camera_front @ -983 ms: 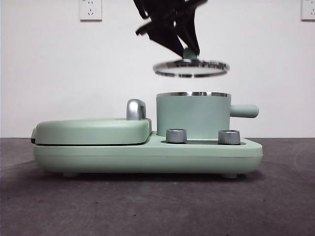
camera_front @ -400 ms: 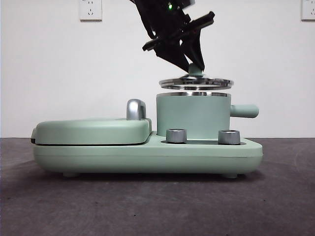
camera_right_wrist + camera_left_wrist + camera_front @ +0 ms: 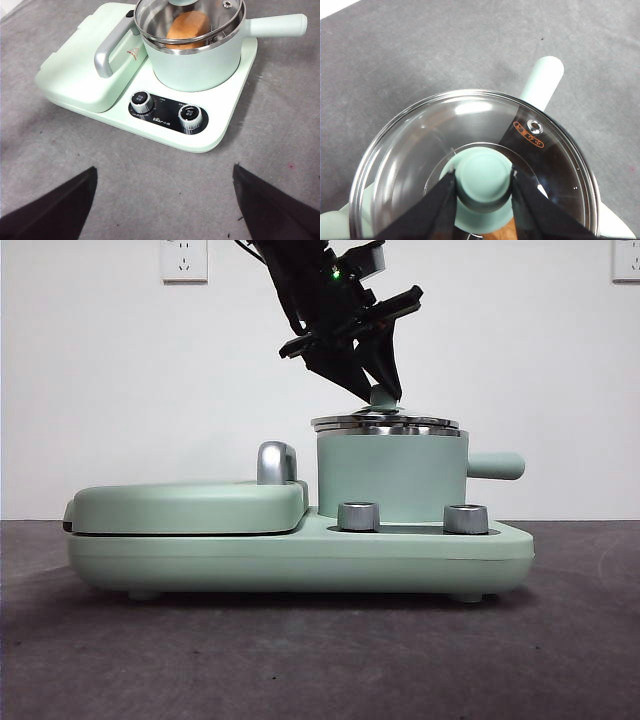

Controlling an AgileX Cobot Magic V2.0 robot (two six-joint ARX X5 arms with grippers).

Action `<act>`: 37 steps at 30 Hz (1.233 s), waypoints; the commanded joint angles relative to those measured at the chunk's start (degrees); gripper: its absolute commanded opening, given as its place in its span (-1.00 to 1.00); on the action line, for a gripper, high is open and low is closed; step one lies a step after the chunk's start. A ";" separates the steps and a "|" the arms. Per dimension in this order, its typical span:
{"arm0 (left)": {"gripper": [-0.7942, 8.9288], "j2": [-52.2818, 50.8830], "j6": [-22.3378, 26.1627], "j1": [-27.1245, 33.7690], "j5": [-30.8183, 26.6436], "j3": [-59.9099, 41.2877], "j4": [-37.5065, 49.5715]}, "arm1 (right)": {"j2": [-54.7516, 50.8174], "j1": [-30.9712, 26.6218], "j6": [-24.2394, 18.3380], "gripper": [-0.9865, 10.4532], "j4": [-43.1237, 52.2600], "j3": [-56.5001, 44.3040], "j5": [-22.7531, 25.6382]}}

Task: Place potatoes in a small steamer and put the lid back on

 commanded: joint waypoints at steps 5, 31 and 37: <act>-0.80 0.85 0.17 -0.76 1.77 1.46 1.46 | 0.11 0.55 0.81 -0.10 0.20 0.46 0.04; -0.81 0.90 3.21 -0.94 1.29 1.46 1.33 | 0.11 0.55 0.81 -0.10 0.22 0.46 0.20; -0.81 0.96 3.37 -0.96 3.72 1.46 1.42 | 0.13 0.55 0.81 -0.10 0.22 0.46 0.20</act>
